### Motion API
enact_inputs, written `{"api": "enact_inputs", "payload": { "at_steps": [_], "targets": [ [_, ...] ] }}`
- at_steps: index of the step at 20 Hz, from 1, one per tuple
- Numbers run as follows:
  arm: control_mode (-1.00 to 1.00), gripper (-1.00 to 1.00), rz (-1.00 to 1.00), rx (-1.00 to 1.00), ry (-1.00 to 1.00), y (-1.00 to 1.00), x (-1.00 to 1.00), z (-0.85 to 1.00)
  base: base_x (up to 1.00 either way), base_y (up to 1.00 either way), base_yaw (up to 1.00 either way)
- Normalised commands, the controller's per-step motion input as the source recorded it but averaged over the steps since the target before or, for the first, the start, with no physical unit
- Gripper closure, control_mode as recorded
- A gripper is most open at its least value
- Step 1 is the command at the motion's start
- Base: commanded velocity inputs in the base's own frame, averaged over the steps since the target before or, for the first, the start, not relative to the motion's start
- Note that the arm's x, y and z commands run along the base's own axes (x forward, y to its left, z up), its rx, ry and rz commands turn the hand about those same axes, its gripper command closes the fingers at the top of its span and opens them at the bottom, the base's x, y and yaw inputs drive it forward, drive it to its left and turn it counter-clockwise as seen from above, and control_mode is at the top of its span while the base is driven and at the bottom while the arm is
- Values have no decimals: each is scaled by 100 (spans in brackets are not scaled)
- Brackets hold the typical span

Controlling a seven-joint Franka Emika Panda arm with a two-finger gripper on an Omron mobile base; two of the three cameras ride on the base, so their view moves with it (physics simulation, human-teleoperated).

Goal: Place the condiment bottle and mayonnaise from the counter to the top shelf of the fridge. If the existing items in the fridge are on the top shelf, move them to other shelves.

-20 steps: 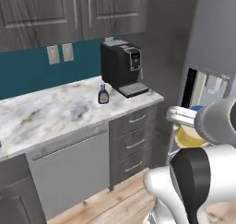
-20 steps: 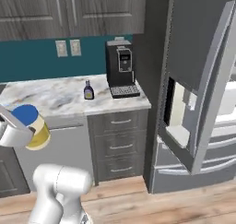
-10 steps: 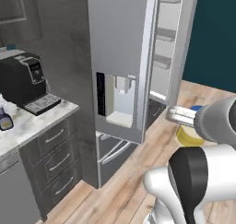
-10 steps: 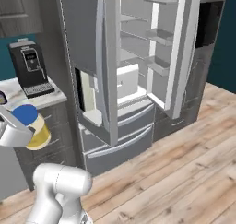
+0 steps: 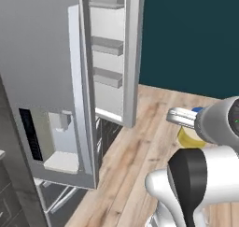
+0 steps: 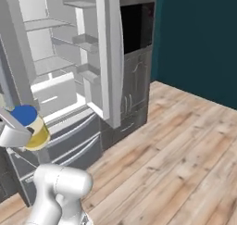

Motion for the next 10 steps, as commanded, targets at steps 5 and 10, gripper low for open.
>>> {"api": "enact_inputs", "payload": {
  "at_steps": [5,10],
  "targets": [
    [100,100,0,0,0,0,0,0,100,-51,-20],
    [100,100,0,0,0,0,0,0,100,-53,-3]
  ]
}}
